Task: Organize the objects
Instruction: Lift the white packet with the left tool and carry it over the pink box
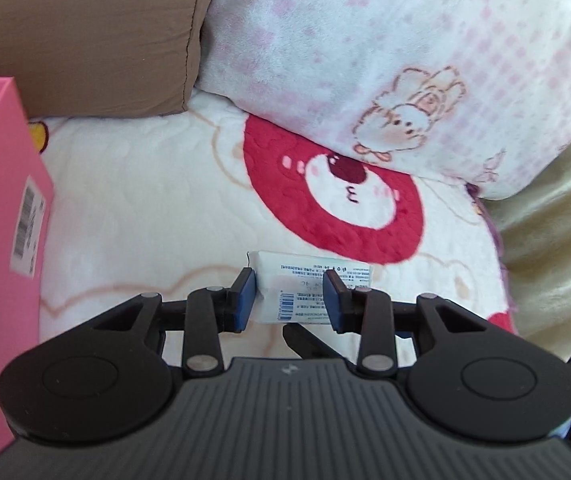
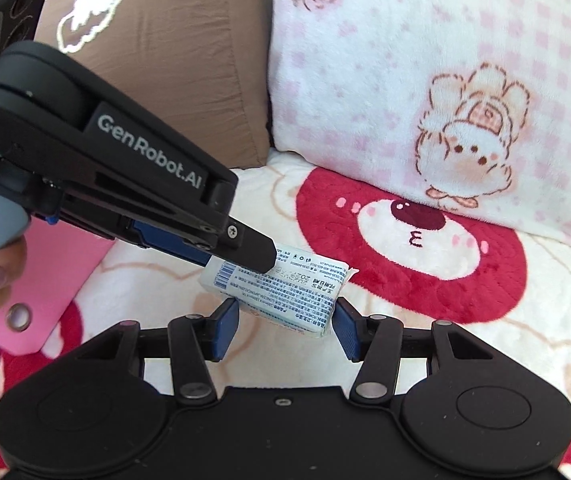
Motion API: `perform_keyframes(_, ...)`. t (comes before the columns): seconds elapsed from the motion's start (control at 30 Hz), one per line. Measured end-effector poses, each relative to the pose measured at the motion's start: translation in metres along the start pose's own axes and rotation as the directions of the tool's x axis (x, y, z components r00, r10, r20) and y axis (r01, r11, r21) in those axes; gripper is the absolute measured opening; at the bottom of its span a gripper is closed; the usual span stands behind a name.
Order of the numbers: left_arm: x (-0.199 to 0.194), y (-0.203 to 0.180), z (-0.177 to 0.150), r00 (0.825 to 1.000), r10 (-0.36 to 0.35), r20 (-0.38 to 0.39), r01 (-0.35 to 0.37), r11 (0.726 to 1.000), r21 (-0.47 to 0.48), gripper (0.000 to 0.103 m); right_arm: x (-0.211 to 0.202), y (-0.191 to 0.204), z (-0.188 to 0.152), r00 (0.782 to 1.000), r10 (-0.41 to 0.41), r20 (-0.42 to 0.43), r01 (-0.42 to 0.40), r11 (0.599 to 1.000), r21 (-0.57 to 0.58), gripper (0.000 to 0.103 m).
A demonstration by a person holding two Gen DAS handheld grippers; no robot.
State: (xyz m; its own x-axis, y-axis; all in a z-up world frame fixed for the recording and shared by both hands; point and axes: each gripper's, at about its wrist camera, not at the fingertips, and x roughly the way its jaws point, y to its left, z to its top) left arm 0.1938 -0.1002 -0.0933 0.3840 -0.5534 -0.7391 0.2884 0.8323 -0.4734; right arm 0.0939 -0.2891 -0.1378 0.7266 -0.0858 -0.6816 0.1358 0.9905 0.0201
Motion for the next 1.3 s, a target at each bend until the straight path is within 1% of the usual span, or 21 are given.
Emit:
perform_keyframes(0.1,-0.017,-0.004,-0.008,1.0,-0.009,0.013,0.009,1.0,0.007,0.034,-0.009,0.006,-0.001,1.0,0.003,0.0,-0.003,1.0,-0.012,0.058)
perform_keyframes(0.13,-0.023,-0.007,-0.011,1.0,0.001,0.011,-0.001,1.0,0.015,0.034,-0.007,0.011,0.002,1.0,0.008,0.0,-0.008,1.0,-0.016,0.058)
perform_keyframes(0.3,-0.047,-0.016,-0.019,0.997,0.069,0.021,-0.07,0.997,0.044,0.034,-0.025,0.026,0.005,0.999,0.037,0.004,-0.037,0.999,-0.029,0.058)
perform_keyframes(0.4,-0.061,-0.015,-0.024,0.998,0.062,0.02,-0.063,0.998,0.014,0.034,-0.044,0.037,0.005,0.999,0.033,0.001,-0.033,0.999,-0.028,0.058)
perform_keyframes(0.47,-0.072,-0.014,-0.03,0.998,0.054,0.036,-0.055,0.998,0.02,0.034,-0.053,0.042,0.006,0.999,0.035,0.005,-0.035,0.999,-0.017,0.058)
perform_keyframes(0.57,-0.086,-0.008,-0.041,0.996,0.055,0.064,-0.055,0.998,0.002,0.034,-0.067,0.051,0.01,0.998,0.057,0.019,-0.057,0.998,-0.003,0.058)
perform_keyframes(0.73,-0.104,0.011,-0.055,0.997,0.008,0.071,-0.002,0.997,-0.083,0.034,-0.084,0.072,0.01,0.998,0.064,0.014,-0.063,0.997,-0.055,0.058)
perform_keyframes(0.87,-0.121,0.021,-0.066,0.998,-0.016,0.063,0.023,0.992,-0.121,0.034,-0.098,0.088,0.006,0.996,0.087,0.015,-0.086,0.994,-0.061,0.058)
perform_keyframes(0.97,-0.14,0.025,-0.072,0.996,-0.029,0.085,0.04,0.99,-0.133,0.034,-0.106,0.101,0.007,0.996,0.091,-0.005,-0.091,0.993,-0.074,0.058)
perform_keyframes(1.07,-0.16,0.026,-0.077,0.994,-0.021,0.11,0.034,0.992,-0.122,0.034,-0.116,0.114,0.01,0.995,0.1,0.004,-0.099,0.992,-0.075,0.058)
perform_keyframes(1.2,-0.183,0.026,-0.083,0.992,-0.019,0.123,0.031,0.994,-0.102,0.036,-0.132,0.132,0.012,0.995,0.099,0.007,-0.098,0.99,-0.106,0.058)
perform_keyframes(1.3,-0.198,0.028,-0.085,0.991,-0.015,0.131,0.03,0.993,-0.112,0.036,-0.142,0.143,0.015,0.995,0.105,0.001,-0.104,0.989,-0.108,0.058)
